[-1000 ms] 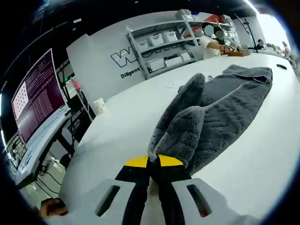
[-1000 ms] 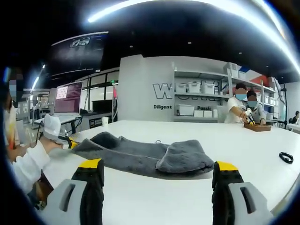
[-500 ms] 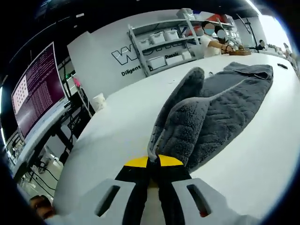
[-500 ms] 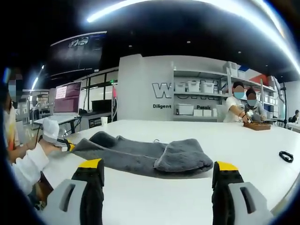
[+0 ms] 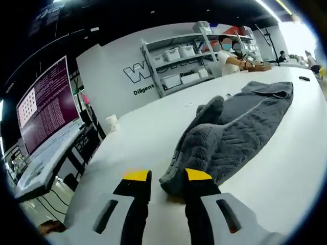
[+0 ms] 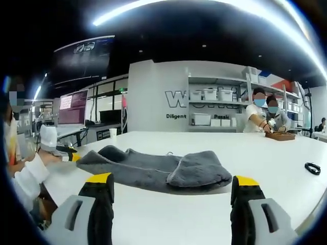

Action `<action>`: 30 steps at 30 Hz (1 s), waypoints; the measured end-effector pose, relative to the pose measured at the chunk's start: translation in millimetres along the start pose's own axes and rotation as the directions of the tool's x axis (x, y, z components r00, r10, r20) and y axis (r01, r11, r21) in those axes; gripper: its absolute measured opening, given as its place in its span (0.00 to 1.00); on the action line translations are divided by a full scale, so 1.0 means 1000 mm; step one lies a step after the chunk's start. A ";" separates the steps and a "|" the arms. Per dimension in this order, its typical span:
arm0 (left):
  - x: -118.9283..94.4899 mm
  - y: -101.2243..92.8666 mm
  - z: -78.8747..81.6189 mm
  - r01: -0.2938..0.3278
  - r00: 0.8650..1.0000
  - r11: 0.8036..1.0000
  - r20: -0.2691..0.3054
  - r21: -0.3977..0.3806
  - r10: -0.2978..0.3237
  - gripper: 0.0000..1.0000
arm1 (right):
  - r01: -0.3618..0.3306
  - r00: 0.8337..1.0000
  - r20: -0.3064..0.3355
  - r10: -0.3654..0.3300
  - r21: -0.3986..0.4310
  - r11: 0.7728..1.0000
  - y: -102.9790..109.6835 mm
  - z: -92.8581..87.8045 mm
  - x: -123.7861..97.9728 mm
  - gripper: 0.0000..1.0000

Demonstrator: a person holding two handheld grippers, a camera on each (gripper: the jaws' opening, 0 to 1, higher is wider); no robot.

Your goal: Open the folded towel by lifting each exposed corner and separating the folded layers until the towel lies flat within the target outline without major curled edges

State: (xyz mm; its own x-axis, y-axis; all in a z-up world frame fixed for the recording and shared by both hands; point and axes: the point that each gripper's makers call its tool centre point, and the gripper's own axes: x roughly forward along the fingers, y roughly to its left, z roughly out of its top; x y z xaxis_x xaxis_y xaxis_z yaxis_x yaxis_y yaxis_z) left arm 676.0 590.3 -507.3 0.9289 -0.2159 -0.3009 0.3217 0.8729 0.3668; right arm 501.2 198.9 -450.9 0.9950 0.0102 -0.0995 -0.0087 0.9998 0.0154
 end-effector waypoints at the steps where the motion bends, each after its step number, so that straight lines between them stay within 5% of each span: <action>1: -0.004 0.000 0.004 -0.001 1.000 1.000 0.014 0.004 0.001 0.28 | 0.000 1.000 -0.001 0.000 0.000 1.000 0.000 0.000 0.000 0.96; 6: -0.021 -0.001 0.026 0.028 0.996 0.998 0.081 -0.047 -0.024 0.34 | 0.002 1.000 -0.004 -0.002 -0.004 1.000 -0.001 -0.001 0.001 0.96; 9: -0.031 -0.012 0.037 0.105 0.988 0.989 0.121 -0.102 -0.093 0.39 | 0.008 1.000 -0.007 -0.008 -0.007 1.000 -0.004 -0.001 0.002 0.96; 17: -0.069 -0.051 0.082 0.226 0.945 0.965 0.271 -0.135 -0.184 0.56 | 0.010 1.000 -0.029 -0.011 -0.032 0.999 -0.009 -0.005 0.004 0.96; 30: -0.102 -0.093 0.115 0.295 0.918 0.944 0.319 -0.145 -0.238 0.76 | 0.010 0.999 -0.052 -0.015 -0.084 0.996 -0.022 -0.005 0.009 0.96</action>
State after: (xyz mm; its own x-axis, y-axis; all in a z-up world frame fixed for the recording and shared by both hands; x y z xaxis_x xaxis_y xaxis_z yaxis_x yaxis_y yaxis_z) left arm 572.6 480.6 -409.4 0.8343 -0.5451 -0.0829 0.5514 0.8241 0.1299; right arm 509.4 176.9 -457.4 0.9884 -0.0039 -0.1518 -0.0066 0.9976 -0.0691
